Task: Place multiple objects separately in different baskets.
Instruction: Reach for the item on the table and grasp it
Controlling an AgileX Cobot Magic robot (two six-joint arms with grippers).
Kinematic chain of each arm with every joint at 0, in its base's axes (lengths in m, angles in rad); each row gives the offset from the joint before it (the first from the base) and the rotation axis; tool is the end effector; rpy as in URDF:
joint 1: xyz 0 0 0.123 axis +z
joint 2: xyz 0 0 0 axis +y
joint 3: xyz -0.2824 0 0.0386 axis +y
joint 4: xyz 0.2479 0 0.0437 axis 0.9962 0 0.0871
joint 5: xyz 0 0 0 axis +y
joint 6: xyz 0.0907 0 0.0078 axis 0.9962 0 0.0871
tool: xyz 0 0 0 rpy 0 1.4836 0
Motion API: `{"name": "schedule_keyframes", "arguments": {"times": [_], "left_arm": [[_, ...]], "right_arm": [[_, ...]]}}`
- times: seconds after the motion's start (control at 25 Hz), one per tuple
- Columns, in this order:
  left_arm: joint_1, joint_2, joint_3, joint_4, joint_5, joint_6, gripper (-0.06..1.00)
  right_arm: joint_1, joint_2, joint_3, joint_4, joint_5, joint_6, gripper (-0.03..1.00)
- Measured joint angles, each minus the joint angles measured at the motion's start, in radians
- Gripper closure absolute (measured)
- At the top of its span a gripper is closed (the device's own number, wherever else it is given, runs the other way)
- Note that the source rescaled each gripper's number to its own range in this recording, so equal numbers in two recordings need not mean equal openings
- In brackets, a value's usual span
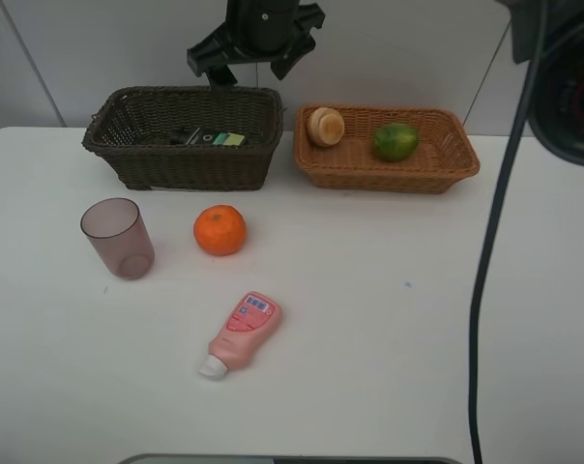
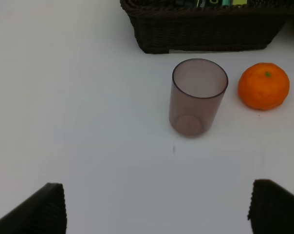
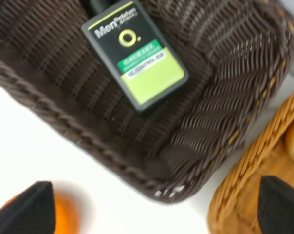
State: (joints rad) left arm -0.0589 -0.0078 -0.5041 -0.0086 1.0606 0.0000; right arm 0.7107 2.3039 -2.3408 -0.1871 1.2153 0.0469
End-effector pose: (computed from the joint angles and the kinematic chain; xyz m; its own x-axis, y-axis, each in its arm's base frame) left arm -0.0066 -0.0003 0.2783 -0.4448 0.0220 -0.8954 0.0637 0.9979 -0.0071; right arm 0.3935 0.3177 0.2805 -0.6593 -0.5920 -0.4635 -0.5933 0.7883 -0.1630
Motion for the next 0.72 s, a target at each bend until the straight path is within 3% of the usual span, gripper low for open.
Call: {"name": "schedule_keyframes", "arguments": {"times": [0.2,0.4,0.72], "left_arm": [[0.000,0.000,0.000,0.000,0.000,0.000,-0.02],[0.000,0.000,0.000,0.000,0.000,0.000,-0.02],[0.000,0.000,0.000,0.000,0.000,0.000,-0.02]], "right_arm": [[0.010,-0.100,0.154,0.010,0.002,0.109,0.22],[-0.005,-0.274,0.449,0.024,-0.032,0.242,0.22],[-0.181,-0.683,1.045,0.050,-0.224,0.348,0.22]]}}
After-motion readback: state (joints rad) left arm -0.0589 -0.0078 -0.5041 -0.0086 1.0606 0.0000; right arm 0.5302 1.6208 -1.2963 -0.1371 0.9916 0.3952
